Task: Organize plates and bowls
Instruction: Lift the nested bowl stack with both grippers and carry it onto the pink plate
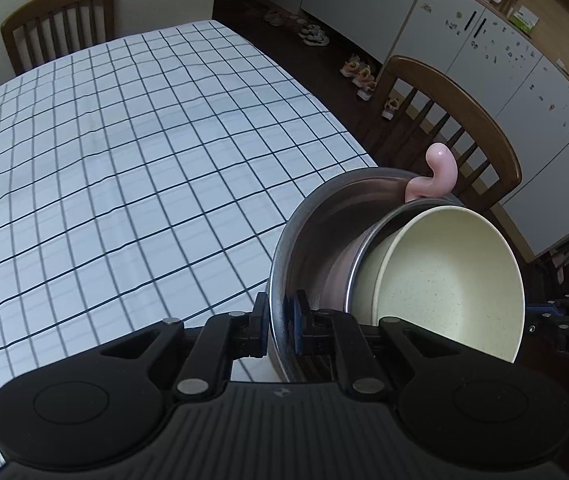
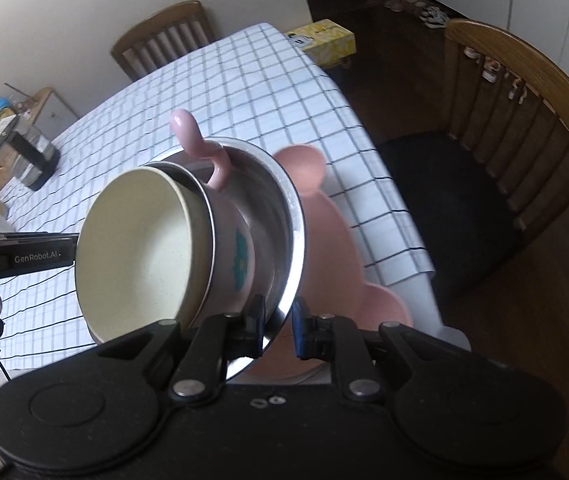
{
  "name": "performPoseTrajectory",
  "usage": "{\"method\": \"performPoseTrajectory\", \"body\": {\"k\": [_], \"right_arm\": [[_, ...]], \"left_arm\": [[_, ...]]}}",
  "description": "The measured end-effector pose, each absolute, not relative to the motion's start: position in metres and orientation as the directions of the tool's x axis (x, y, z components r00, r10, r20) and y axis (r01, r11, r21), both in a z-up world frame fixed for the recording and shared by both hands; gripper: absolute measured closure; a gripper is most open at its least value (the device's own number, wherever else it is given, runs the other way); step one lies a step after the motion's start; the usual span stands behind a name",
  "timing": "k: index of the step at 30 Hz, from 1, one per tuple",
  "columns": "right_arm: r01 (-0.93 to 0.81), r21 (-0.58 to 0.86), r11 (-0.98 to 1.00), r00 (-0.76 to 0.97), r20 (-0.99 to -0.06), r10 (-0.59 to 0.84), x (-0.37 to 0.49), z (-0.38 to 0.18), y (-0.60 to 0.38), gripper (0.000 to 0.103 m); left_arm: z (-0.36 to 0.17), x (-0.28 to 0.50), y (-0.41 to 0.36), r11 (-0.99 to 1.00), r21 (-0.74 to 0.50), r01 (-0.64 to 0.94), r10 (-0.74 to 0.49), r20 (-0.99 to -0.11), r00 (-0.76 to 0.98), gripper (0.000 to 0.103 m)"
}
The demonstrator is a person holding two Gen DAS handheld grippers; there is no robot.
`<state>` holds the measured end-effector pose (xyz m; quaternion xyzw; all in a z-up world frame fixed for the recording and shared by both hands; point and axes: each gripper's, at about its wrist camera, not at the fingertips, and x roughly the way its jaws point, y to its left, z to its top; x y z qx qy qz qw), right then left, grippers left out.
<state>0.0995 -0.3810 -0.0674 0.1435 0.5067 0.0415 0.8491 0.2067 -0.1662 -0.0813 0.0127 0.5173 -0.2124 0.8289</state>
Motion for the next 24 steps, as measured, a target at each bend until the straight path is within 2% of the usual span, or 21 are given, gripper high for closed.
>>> {"method": "performPoseTrajectory", "body": {"k": [24], "right_arm": [[0.104, 0.28, 0.954, 0.424, -0.881, 0.212, 0.117, -0.103, -0.402, 0.088]], "left_arm": [[-0.12, 0.23, -0.188, 0.908, -0.192, 0.374, -0.321, -0.891, 0.322, 0.092]]}}
